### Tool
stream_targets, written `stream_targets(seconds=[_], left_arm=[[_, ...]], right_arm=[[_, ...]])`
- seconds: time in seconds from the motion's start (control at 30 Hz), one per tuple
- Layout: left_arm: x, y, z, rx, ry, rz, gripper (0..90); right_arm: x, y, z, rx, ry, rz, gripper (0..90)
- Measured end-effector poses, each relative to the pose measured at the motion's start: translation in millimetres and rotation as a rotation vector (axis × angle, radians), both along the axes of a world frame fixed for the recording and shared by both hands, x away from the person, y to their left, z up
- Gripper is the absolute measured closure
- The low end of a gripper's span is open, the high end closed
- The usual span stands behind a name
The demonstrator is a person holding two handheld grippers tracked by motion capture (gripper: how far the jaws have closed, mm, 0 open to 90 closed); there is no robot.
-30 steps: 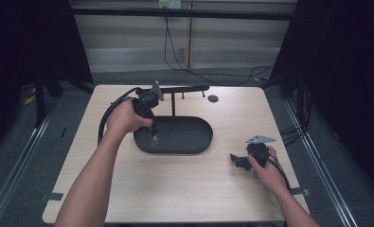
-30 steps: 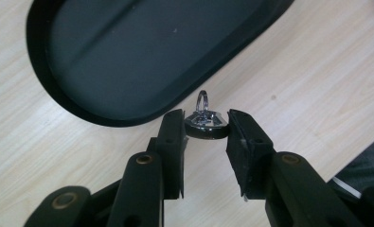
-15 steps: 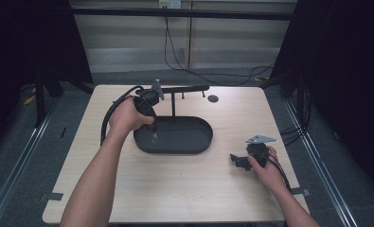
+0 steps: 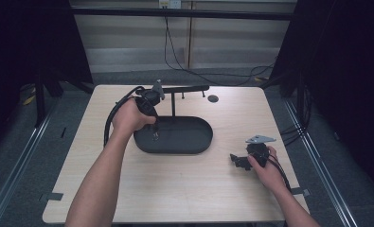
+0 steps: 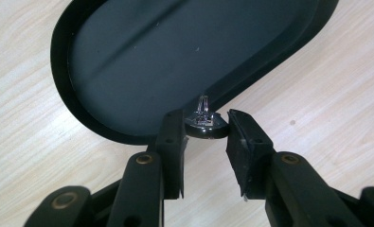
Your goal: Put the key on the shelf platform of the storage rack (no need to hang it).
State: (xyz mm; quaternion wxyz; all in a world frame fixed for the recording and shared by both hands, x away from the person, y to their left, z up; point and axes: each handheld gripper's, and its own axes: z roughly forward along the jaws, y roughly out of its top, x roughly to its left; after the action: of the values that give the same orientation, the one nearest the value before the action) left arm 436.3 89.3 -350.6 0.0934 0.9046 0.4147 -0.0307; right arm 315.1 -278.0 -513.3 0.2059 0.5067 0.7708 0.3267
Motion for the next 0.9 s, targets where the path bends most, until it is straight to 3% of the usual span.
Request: stream_targets(seconds=[0.9], left_arm=[[6.4,-5.9,-19.6,-0.008,-0.019,0.018,67.6]], right_arm=[[0.0,0.0,0.0,0.000,0.000,0.000,10.9]])
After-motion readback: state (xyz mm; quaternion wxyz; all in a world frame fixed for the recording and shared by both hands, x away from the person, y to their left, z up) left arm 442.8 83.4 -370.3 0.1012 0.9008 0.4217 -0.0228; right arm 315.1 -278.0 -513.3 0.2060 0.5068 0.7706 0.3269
